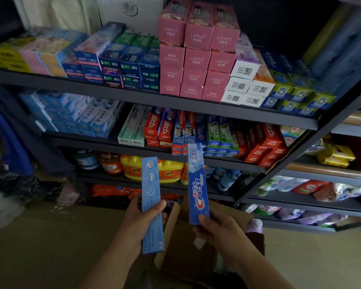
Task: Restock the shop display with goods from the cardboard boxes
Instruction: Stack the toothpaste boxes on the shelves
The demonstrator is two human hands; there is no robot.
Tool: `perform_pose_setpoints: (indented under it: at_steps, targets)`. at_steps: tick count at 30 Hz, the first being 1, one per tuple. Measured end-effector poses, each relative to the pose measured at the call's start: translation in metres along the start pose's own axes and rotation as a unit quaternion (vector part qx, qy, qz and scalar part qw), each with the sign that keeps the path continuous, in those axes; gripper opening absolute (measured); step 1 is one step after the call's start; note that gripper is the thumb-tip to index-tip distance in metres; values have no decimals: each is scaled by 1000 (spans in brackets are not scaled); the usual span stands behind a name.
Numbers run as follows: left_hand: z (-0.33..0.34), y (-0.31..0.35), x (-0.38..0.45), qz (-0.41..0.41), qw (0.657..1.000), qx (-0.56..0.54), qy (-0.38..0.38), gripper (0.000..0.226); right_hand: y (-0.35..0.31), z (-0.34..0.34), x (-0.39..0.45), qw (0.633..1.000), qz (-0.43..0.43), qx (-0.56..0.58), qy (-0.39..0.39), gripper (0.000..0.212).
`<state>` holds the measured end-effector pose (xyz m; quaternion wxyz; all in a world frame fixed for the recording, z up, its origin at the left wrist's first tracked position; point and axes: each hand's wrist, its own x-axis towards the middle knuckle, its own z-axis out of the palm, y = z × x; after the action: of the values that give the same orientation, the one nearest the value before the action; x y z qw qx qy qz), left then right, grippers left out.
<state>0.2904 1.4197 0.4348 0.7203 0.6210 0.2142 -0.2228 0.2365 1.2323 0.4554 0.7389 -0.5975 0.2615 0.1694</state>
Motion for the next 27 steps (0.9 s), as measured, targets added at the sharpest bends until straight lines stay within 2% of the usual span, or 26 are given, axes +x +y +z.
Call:
perform_pose_setpoints:
  at_steps: [9,12,15,16,18,19,20,22,23,24,27]
  targets:
    - [-30,-2,3,-30,999,-32,6,44,-63,8,120,994,-7,104,32,23]
    - [-41,-1,6,-44,998,-36,20,43,-78,5,154,989,9,135,64,10]
    - [-49,4,5,-56,997,-39,30,44,-88,0,173,983,19,152,101,7]
    - [-55,2,8,-57,997,-46,23,53,-89,0,178,980,19,162,116,7]
    - [-59,5,11,-50,998,-37,14,89,-91,0,187,969,17,195,148,15]
    - [-59,7,10,-48,998,-25,18,96,-92,1,191,964,17,211,163,16]
    - [-60,5,14,-46,998,-32,17,85,-94,2,194,959,17,220,176,15]
    - [-55,9,14,-43,998,-47,28,40,-97,6,198,955,22,227,190,15]
    - [-53,11,17,-50,997,-44,33,27,-97,8,200,953,22,230,195,18]
    - [-54,8,22,-55,997,-53,30,26,-97,9,203,952,24,230,203,23]
    - [-52,11,29,-75,993,-95,13,46,-96,12,204,948,13,230,222,33]
